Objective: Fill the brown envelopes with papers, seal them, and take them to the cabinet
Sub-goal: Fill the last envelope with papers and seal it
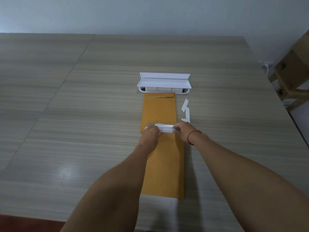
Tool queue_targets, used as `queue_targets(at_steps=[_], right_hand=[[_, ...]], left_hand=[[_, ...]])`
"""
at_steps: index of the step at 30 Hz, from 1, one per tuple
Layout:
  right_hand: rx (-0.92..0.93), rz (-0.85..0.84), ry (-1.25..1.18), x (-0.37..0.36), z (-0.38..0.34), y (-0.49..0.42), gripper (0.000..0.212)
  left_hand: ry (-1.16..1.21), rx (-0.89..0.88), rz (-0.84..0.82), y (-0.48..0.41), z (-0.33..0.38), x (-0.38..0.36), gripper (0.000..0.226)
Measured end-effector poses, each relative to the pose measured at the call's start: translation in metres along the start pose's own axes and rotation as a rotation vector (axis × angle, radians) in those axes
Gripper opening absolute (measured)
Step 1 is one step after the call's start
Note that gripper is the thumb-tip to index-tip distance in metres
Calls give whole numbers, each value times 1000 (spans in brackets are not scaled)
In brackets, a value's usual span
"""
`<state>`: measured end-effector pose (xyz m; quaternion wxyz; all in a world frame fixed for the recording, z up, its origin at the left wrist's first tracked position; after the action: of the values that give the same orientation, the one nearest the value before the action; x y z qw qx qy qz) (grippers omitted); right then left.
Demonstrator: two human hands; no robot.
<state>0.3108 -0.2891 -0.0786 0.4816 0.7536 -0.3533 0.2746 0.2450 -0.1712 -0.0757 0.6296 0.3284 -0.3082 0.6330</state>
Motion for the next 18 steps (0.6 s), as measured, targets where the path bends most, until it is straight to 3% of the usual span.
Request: queue_targets(at_steps=[9, 18], right_hand=[[-35, 40, -52, 0, 11, -1, 19], [-9, 62, 20, -2, 9, 5, 20]], left_hand=[[-289, -45, 1, 2, 3, 9, 26], [-313, -73, 14, 1, 9, 12, 22]])
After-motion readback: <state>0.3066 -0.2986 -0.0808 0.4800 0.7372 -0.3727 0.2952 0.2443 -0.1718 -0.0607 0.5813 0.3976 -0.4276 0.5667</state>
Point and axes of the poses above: each hand's wrist, its own y-axis away from the middle knuckle, its own x-axis out of the back of the hand, z = x × y, the point moved 10 cm from there along -y, towards the middle knuckle, and after that the axes turned 14 degrees about -x, right-handed, at the moved point
